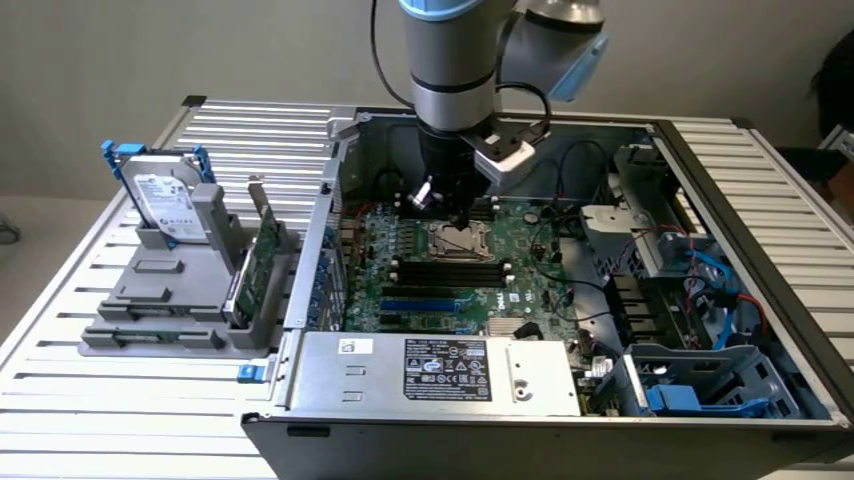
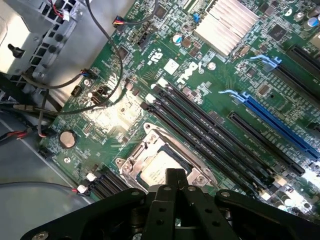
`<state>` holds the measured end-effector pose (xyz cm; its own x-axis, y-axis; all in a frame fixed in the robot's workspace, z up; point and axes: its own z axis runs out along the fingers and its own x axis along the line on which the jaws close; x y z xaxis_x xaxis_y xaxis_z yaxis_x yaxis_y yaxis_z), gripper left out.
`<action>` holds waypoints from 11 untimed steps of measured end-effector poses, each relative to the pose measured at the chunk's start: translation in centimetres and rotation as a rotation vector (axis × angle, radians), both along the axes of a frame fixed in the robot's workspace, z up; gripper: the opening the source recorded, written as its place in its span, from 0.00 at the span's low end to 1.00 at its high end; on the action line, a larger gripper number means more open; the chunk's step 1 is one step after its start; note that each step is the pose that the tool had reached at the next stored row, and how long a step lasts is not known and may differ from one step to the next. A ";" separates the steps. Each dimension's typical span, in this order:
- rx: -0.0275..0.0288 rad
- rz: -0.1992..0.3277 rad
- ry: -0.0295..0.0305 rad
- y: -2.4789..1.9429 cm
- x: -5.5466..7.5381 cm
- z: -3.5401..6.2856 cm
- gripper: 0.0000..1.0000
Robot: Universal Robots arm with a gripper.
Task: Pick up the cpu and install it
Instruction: 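Install the first cpu locking lever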
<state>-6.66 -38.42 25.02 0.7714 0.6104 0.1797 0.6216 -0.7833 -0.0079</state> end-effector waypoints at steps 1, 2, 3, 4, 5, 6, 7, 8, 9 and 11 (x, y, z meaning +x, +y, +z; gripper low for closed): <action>-0.0008 0.000 0.0000 -0.15 -0.2 0.02 0.11; -0.0013 0.000 0.0000 -0.30 -0.3 0.04 0.11; -0.0031 0.000 0.0001 -0.82 -0.7 0.13 0.11; -0.0060 0.000 0.0017 -1.84 -1.1 0.29 0.11; -0.0067 0.000 0.0033 -2.42 -1.7 0.32 0.11; -0.0067 0.000 0.0082 -2.43 -1.9 0.33 0.11; -0.0066 0.000 0.0083 -2.43 -2.0 0.32 0.11; -0.0066 0.000 0.0083 -2.43 -2.0 0.31 0.11; -0.0066 0.000 0.0085 -2.43 -2.0 0.31 0.11; -0.0067 0.000 0.0087 -2.41 -2.0 0.29 0.11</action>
<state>-8.70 -40.83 25.31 0.7731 0.6114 0.1689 0.6214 -0.7835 -0.0080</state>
